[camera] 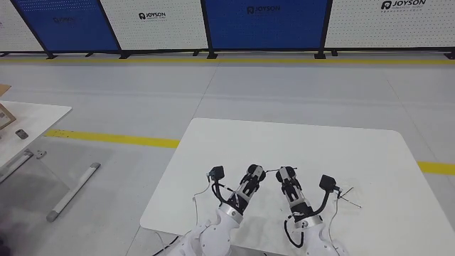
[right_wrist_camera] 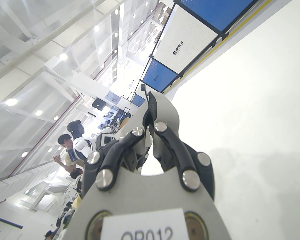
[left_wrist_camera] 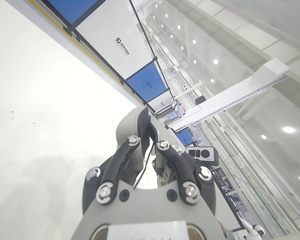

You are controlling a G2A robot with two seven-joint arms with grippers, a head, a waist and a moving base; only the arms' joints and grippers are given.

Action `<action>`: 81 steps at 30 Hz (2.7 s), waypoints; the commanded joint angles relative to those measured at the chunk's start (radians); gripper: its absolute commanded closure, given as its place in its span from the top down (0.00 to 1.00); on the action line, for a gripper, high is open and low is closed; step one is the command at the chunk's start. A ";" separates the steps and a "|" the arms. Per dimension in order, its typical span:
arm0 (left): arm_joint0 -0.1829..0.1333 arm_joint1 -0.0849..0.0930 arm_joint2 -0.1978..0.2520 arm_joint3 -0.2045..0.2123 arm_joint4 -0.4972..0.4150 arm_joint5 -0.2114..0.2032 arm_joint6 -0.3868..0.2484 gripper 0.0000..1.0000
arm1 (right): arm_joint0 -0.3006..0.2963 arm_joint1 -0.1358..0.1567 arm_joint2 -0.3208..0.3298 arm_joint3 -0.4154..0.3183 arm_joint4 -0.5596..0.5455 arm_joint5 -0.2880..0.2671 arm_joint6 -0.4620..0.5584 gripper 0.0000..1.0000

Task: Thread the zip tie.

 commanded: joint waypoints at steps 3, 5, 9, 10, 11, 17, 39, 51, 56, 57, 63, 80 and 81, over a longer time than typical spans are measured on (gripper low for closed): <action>-0.001 -0.001 0.000 0.002 0.000 -0.001 0.000 0.18 | 0.000 -0.001 0.001 0.001 -0.001 0.000 -0.001 0.00; -0.002 -0.002 -0.001 0.002 -0.001 -0.001 0.000 0.20 | 0.000 -0.001 0.001 0.001 -0.001 0.001 -0.002 0.00; -0.002 -0.003 -0.002 0.003 0.003 0.002 0.001 0.22 | 0.000 -0.002 0.003 0.001 0.001 0.008 -0.003 0.00; -0.002 -0.003 -0.003 0.003 0.004 0.002 0.001 0.22 | 0.000 -0.003 0.003 0.001 0.002 0.012 -0.007 0.00; -0.002 -0.003 -0.003 0.003 0.005 0.002 0.001 0.24 | 0.000 -0.003 0.003 0.001 0.002 0.015 -0.008 0.00; -0.001 -0.004 -0.005 0.005 0.017 -0.008 0.003 0.24 | 0.002 -0.005 0.003 0.001 0.003 0.027 -0.010 0.00; -0.002 -0.010 0.002 0.008 0.049 -0.013 0.002 0.00 | 0.003 -0.008 0.011 0.004 0.014 0.019 0.019 0.00; 0.006 -0.009 0.001 0.000 0.076 -0.018 -0.013 0.00 | 0.012 -0.006 0.021 0.003 0.053 0.037 0.102 0.00; 0.006 -0.009 -0.004 0.001 0.073 -0.015 -0.014 0.00 | 0.020 -0.005 0.029 0.002 0.081 0.065 0.147 0.00; 0.006 -0.009 -0.005 0.001 0.072 -0.014 -0.014 0.00 | 0.020 -0.005 0.029 0.002 0.080 0.065 0.146 0.00; 0.004 -0.011 -0.007 0.002 0.066 -0.001 -0.012 0.00 | 0.011 -0.005 0.025 -0.004 0.053 0.060 0.110 0.33; -0.009 -0.017 0.001 0.019 0.072 0.015 -0.002 0.00 | -0.013 -0.002 0.044 -0.021 0.039 0.024 0.069 0.18; -0.009 -0.017 0.001 0.019 0.074 0.016 -0.001 0.00 | -0.015 -0.001 0.047 -0.023 0.040 0.022 0.070 0.19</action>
